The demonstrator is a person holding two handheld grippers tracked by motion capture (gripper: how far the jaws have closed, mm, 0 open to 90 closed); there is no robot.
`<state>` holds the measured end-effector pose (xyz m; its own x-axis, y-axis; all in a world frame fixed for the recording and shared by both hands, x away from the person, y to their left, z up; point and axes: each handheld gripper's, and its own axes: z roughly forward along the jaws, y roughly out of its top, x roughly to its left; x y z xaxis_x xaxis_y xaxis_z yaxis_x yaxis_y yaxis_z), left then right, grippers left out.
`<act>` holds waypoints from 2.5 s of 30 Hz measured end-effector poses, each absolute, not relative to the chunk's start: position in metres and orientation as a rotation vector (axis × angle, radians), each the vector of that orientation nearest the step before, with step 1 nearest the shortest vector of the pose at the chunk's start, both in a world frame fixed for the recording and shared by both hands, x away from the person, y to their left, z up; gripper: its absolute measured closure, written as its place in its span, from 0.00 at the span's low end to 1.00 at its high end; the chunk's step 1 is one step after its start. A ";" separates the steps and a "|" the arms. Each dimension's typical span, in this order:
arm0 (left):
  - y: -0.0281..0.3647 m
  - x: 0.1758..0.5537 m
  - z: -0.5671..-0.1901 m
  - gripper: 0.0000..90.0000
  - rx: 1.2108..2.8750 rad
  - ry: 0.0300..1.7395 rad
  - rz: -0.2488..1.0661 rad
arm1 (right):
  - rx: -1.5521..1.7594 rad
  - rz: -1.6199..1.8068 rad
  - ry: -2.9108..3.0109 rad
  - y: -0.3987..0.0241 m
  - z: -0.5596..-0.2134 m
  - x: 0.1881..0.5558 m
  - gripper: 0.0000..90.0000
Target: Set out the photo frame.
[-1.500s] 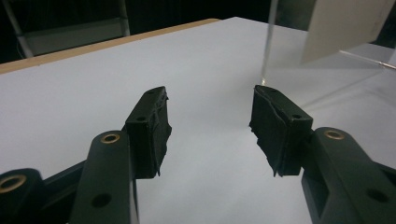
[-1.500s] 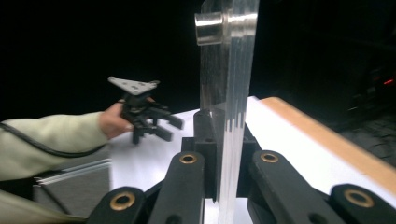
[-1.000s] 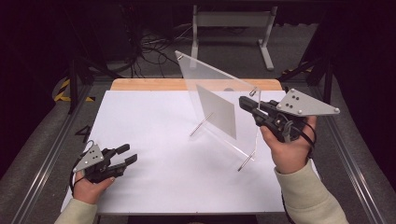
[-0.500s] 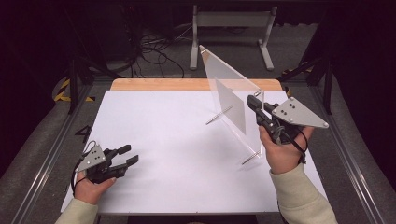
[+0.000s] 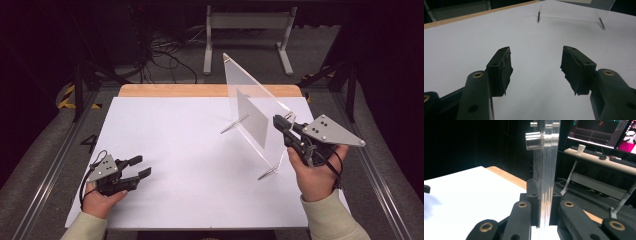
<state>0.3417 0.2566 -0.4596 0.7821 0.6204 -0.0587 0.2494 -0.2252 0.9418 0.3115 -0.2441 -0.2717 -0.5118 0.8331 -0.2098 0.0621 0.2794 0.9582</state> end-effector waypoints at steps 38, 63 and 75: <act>0.235 0.352 -0.456 0.44 1.916 0.710 0.354 | 1.126 0.998 2.267 -0.326 -0.431 0.349 1.00; 0.233 0.352 -0.458 0.43 1.942 0.708 0.344 | 1.139 1.012 2.413 -0.306 -0.446 0.350 1.00; 0.234 0.351 -0.457 0.43 1.949 0.706 0.355 | 0.997 1.099 2.551 -0.257 -0.444 0.335 1.00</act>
<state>0.3510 0.2342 -0.4574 0.7873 0.6142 -0.0535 0.3237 -0.3379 0.8838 0.3345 -0.2574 -0.4439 -0.7558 0.6492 0.0861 0.5085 0.4989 0.7018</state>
